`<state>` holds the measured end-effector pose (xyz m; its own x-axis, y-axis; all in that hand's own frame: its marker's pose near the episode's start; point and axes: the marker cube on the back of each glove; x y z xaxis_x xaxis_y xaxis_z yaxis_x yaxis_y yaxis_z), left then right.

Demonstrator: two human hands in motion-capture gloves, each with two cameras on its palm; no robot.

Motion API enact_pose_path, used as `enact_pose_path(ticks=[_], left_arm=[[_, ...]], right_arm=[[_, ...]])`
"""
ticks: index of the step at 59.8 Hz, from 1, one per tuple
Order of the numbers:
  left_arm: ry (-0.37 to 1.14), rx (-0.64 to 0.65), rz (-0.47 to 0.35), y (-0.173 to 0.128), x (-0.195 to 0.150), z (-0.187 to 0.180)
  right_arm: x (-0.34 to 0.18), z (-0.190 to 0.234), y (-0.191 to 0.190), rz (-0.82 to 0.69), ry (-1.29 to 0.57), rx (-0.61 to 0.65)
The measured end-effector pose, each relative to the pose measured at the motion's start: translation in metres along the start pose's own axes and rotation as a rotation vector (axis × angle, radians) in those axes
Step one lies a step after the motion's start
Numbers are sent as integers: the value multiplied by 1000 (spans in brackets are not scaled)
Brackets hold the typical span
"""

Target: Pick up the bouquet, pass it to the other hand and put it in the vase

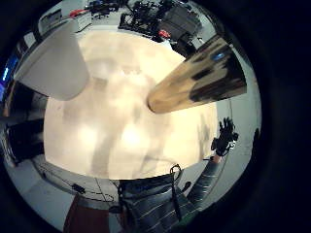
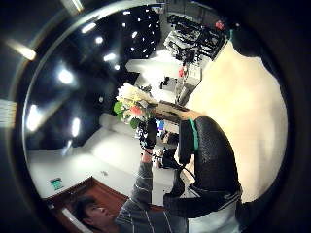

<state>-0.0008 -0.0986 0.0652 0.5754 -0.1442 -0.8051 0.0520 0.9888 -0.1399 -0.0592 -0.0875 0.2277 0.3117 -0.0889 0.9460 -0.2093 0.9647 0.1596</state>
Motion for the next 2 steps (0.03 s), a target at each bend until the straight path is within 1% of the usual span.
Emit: enact_pose_path(ticks=[2], left_arm=[[-22,40,28,10,1,-1]], right_arm=[[2,1,1,11,10,-5]])
